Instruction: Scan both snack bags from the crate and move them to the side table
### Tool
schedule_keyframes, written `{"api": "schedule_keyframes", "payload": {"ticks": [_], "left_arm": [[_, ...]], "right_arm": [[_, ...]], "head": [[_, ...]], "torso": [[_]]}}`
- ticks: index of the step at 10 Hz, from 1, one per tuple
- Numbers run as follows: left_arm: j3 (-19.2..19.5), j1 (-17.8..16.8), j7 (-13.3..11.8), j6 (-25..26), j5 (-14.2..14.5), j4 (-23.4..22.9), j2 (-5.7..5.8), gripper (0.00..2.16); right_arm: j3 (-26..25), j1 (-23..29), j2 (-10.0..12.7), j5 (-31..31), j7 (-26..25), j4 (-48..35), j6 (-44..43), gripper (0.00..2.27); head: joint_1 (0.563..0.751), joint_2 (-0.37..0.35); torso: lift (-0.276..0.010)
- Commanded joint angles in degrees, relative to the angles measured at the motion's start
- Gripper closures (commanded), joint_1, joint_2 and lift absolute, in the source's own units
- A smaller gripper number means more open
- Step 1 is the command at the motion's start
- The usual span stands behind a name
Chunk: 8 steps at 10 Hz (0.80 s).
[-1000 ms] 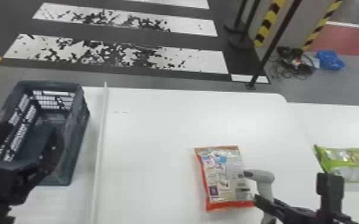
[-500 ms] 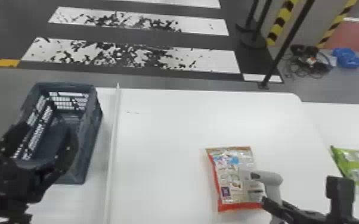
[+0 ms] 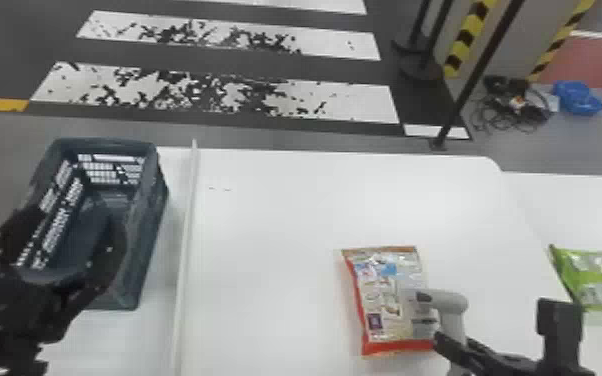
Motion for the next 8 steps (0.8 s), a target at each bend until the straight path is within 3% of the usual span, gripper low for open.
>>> {"api": "schedule_keyframes", "payload": {"ticks": [1, 4, 8], "left_arm": [[0.07, 0.0, 0.0, 0.0, 0.0, 0.16, 0.07, 0.04], [0.25, 0.0, 0.0, 0.0, 0.0, 0.16, -0.02, 0.04], [0.16, 0.0, 0.0, 0.0, 0.0, -0.01, -0.11, 0.04]], "right_arm": [[1.1, -0.24, -0.16, 0.97, 0.0, 0.4, -0.06, 2.24], [2.24, -0.67, -0.16, 1.67, 0.0, 0.93, -0.76, 2.24], [-1.89, -3.22, -1.21, 0.26, -0.09, -0.56, 1.35, 2.24]], "head": [[0.695, -0.109], [0.695, -0.09], [0.695, -0.098]], "torso": [[-0.029], [-0.029], [-0.029]]}}
